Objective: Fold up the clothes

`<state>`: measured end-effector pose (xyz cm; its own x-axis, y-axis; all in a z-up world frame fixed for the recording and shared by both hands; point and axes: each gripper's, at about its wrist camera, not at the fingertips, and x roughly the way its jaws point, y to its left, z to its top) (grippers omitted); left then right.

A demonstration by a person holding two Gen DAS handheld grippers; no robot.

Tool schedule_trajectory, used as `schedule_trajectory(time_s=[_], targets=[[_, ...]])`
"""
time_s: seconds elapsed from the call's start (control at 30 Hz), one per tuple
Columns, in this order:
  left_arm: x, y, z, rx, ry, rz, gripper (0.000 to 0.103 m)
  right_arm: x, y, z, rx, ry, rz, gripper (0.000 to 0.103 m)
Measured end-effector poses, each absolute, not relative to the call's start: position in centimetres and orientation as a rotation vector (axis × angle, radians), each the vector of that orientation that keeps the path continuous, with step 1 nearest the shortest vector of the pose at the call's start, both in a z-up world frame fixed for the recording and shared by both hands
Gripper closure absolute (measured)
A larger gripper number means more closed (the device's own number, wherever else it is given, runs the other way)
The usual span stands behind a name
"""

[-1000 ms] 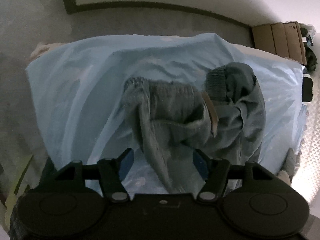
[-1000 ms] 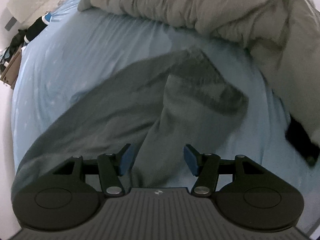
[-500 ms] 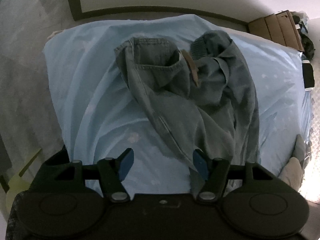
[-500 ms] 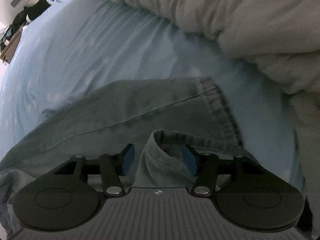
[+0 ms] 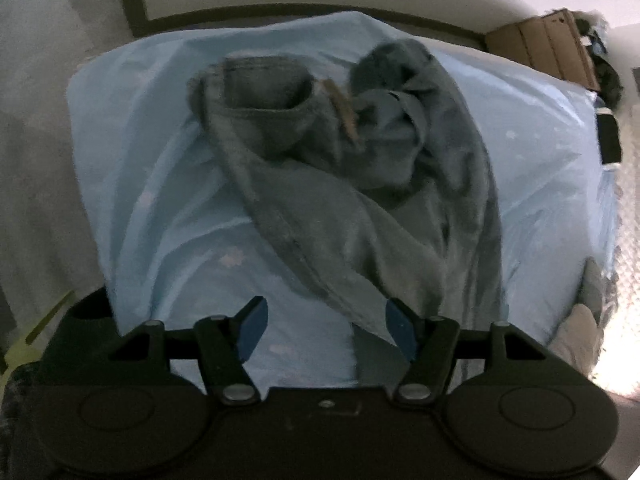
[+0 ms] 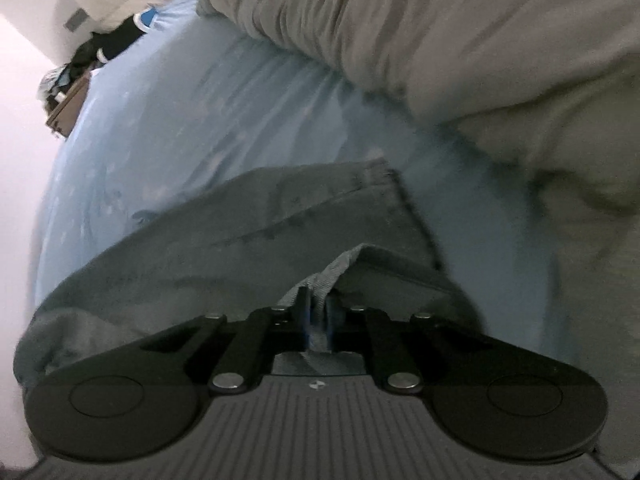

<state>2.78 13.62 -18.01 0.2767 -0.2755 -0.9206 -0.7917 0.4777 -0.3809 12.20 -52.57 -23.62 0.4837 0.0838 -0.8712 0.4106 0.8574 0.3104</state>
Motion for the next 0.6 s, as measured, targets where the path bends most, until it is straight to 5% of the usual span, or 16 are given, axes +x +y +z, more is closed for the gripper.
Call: schedule_trajectory(time_s=[0.23,0.6], targets=[[3.7,12.2,-19.4,-1.057,1.346,0.428,0.041,2.6,-55.6,-23.1,0.478,1.138,-0.273,0.1],[5.2,10.2,-19.8,-0.995,1.4,0.381,0.04,-5.2,-56.8,-31.0,0.628,1.311,-0.439,0.095]])
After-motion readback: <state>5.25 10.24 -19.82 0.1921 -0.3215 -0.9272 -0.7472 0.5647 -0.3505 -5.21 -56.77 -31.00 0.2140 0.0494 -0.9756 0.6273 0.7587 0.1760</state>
